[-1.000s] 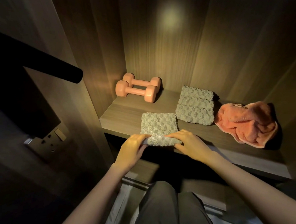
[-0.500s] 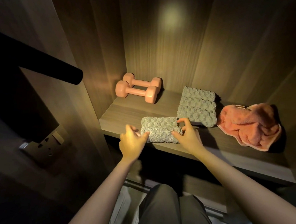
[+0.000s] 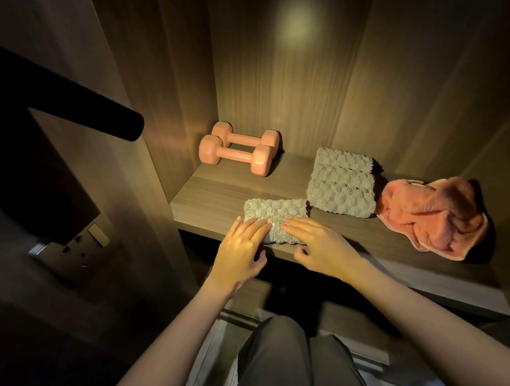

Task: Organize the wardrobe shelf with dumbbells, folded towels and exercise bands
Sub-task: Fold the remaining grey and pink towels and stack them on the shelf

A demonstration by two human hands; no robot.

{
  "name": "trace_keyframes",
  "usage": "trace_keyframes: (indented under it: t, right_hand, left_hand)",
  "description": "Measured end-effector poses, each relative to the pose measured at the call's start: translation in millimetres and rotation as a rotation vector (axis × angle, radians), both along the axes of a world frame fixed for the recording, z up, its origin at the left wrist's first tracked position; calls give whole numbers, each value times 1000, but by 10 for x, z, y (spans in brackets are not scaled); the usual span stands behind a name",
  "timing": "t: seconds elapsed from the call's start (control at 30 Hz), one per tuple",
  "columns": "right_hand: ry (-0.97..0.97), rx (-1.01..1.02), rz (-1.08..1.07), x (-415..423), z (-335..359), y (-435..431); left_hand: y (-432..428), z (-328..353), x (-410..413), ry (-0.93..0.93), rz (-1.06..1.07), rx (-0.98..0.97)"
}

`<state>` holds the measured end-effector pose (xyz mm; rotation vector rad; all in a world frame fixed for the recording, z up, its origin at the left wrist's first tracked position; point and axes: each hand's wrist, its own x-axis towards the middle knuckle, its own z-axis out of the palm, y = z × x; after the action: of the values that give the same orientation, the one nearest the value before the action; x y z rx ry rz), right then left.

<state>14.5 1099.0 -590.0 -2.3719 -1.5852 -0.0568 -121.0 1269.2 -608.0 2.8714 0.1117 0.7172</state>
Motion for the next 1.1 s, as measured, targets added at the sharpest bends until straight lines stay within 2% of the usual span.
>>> trace_keyframes:
  t: [0.17, 0.3, 0.47, 0.6, 0.77, 0.87, 0.97, 1.03, 1.1]
  right_hand:
    - [88, 3, -22, -62, 61, -18]
    - [103, -40, -7, -85, 93, -115]
    - [194, -25, -71, -91, 142, -183]
    - [425, 59, -189, -62, 170, -196]
    - [560, 322, -379, -58, 175, -62]
    - [625, 387, -549, -52, 150, 56]
    - [492, 368, -632, -42, 118, 147]
    - [283, 383, -551, -36, 110, 192]
    - [91, 355, -353, -22, 72, 219]
  left_hand:
    - [-13, 115, -25, -30, -18, 3]
    - [27, 143, -119, -7, -59, -108]
    - [38, 221, -210, 37, -64, -432]
    - [44, 225, -112, 42, 130, -680]
    - [71, 177, 174, 63, 364, -1005]
    - [100, 151, 307, 91, 512, -986]
    - [46, 151, 346, 18, 559, -844]
    - [9, 169, 346, -20, 550, -710]
    - [-26, 194, 333, -63, 495, -528]
